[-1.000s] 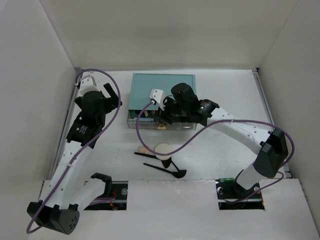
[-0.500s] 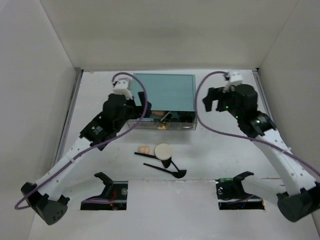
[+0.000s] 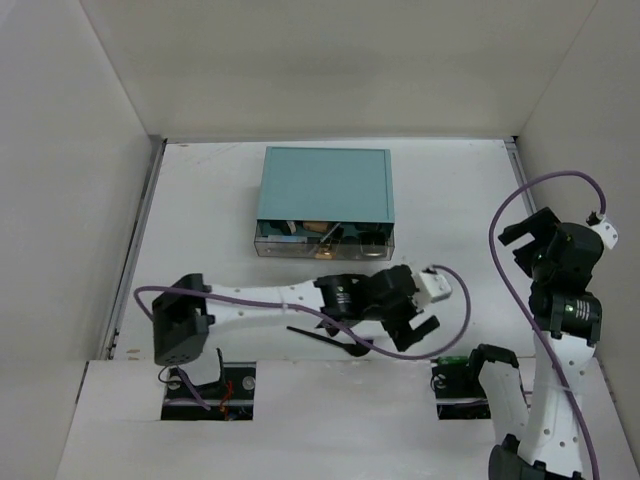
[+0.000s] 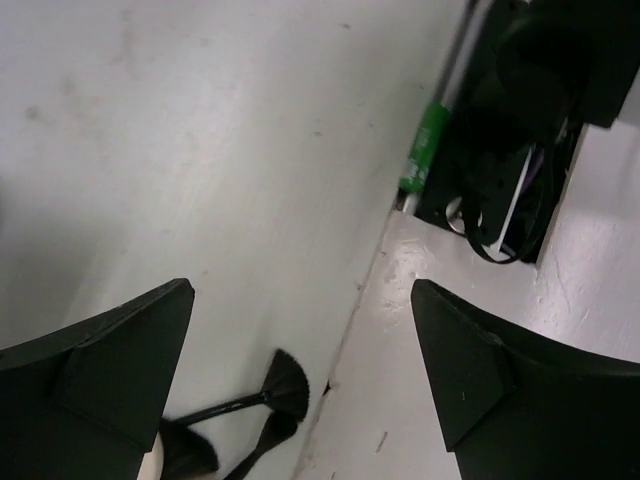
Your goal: Organize the makeup
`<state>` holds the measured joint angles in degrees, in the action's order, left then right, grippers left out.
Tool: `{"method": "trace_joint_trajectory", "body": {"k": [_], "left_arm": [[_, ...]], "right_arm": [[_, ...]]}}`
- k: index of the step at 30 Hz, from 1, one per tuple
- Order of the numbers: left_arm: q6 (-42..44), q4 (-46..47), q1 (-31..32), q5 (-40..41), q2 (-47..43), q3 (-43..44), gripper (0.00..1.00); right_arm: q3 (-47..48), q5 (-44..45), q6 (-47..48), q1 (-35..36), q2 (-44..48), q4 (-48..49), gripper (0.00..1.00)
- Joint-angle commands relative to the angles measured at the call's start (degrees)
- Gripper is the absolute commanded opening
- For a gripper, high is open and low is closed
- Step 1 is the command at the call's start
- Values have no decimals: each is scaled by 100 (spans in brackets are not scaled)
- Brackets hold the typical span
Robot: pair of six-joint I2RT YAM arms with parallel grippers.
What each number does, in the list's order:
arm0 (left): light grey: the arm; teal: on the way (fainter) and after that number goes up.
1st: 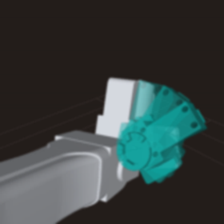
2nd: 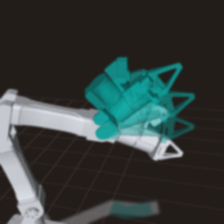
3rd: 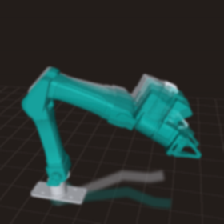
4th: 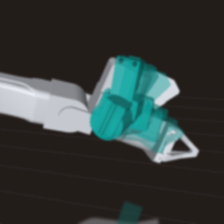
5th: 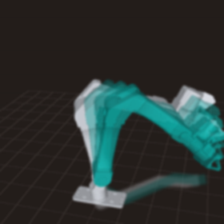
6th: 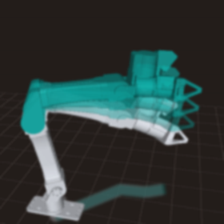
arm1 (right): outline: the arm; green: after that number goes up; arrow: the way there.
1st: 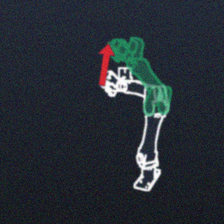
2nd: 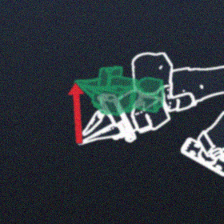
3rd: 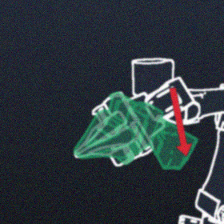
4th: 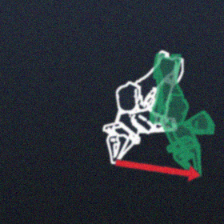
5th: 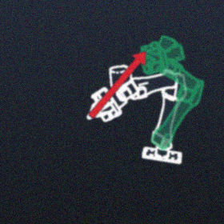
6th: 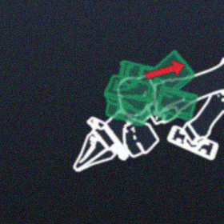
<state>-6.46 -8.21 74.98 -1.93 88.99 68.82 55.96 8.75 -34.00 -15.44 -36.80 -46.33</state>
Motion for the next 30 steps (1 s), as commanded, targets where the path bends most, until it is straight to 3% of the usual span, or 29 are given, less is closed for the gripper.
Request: {"method": "trace_joint_trajectory", "body": {"k": [1, 5, 13, 30], "left_arm": [[951, 372, 398, -378, 564, 509, 90], [1673, 416, 636, -97, 1575, 1019, 86], [1885, 750, 829, -9, 2710, 1907, 87], [1832, 1225, 1067, 52, 3598, 2083, 85]], "right_arm": [[-50, -426, -292, -16, 6, -8, 100], [-173, -664, -274, 19, -12, 97, 100], [-209, -673, -248, 283, 23, 168, 100], [-209, -664, -239, 353, 59, 264, 100]]}}
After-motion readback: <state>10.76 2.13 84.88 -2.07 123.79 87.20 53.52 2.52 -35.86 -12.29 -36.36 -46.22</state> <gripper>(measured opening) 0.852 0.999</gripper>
